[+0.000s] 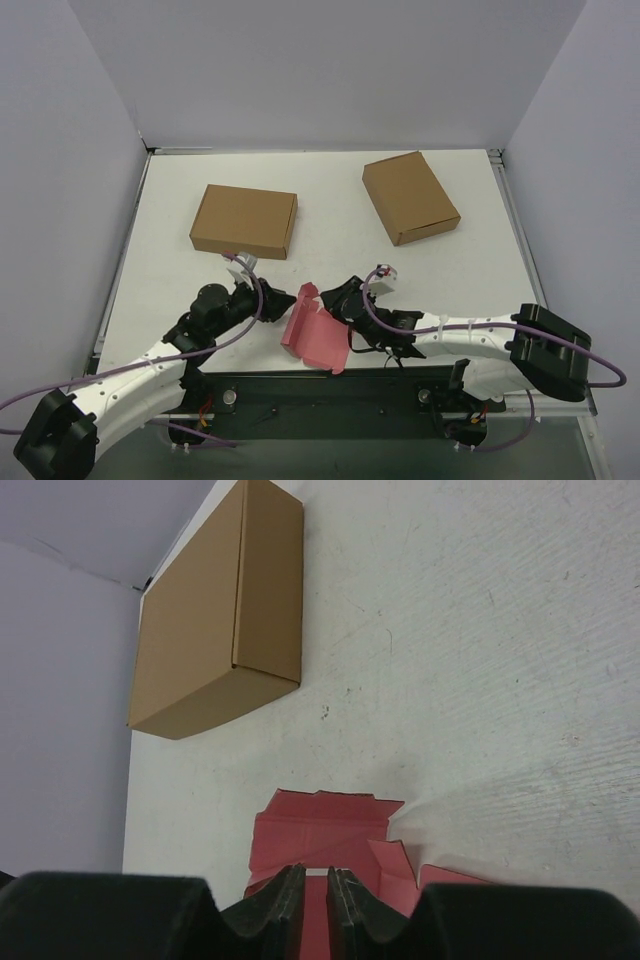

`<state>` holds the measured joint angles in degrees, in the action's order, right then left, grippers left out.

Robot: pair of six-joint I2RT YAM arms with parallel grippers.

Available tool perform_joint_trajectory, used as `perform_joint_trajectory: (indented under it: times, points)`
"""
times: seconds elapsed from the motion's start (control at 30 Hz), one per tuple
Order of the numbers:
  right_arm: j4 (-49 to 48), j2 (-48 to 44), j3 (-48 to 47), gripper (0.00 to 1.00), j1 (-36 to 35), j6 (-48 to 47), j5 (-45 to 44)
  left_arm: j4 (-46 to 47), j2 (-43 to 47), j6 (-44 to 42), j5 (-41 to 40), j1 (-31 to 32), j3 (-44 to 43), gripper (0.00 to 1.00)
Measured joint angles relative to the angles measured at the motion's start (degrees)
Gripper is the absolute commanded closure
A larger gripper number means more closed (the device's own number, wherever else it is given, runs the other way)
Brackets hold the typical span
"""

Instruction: Fold the paper box

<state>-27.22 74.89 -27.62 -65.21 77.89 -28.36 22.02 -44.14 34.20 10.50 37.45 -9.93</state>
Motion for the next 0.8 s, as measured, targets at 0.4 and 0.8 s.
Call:
perform_joint_trajectory:
  times: [0.4,0.8]
  points:
    - [6.5,-9.2,1.4,0.45,0.0,-7.5,-2.5,-25.2,3.0,-6.7,-6.5,6.2,-13.7,0.32]
    - [17.7,-20.7,1.2,0.34,0.0,-17.6,-3.8,-43.8,-4.6,-7.9,-19.0,15.0,-20.0,0.29]
